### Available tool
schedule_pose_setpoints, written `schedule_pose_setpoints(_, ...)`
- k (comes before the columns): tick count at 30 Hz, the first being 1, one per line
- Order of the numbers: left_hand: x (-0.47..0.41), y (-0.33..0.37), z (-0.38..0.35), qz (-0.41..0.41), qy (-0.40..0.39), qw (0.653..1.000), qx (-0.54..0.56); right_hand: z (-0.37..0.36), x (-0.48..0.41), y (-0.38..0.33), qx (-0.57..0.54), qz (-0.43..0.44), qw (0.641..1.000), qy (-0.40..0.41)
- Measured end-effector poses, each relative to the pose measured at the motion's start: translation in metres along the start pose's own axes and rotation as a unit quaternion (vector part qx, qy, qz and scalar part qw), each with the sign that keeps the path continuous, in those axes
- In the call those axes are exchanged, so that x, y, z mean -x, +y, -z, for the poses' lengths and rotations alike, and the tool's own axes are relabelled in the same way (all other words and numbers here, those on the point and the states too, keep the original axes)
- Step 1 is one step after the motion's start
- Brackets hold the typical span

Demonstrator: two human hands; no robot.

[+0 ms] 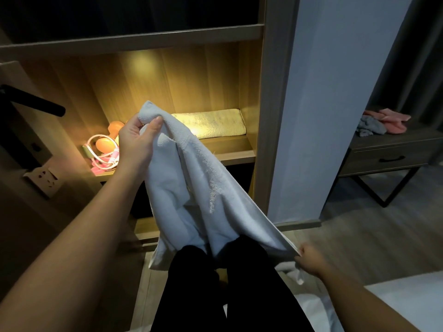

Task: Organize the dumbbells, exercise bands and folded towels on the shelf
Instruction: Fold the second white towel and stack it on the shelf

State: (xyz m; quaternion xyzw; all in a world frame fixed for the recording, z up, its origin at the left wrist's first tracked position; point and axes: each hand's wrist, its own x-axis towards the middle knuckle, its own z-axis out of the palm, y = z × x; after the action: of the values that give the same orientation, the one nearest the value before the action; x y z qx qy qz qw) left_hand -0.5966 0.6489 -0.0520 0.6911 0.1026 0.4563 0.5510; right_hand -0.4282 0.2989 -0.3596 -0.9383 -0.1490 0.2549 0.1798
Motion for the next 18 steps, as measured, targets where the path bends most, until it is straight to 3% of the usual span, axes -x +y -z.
schedule_pose_setpoints(8,-0.001,-0.001,0.0,0.005,-0.006,1.0,-0.002,0.011,0.011,0.008,-0.055,-0.025,0.997,-0.044)
schedule_pose_setpoints(11,0.002,-0.004,-0.002,0.007,-0.052,0.998,-0.021,0.018,0.01,-0.008,-0.042,-0.009,0.996,-0.083)
schedule_pose_setpoints(14,0.007,-0.003,-0.016,-0.009,-0.123,0.99,-0.075,0.048,0.015,-0.063,-0.161,0.073,0.982,-0.064)
schedule_pose_setpoints(18,0.015,0.0,-0.037,-0.048,-0.223,0.96,-0.161,0.119,0.047,-0.166,-0.3,0.27,0.913,-0.052)
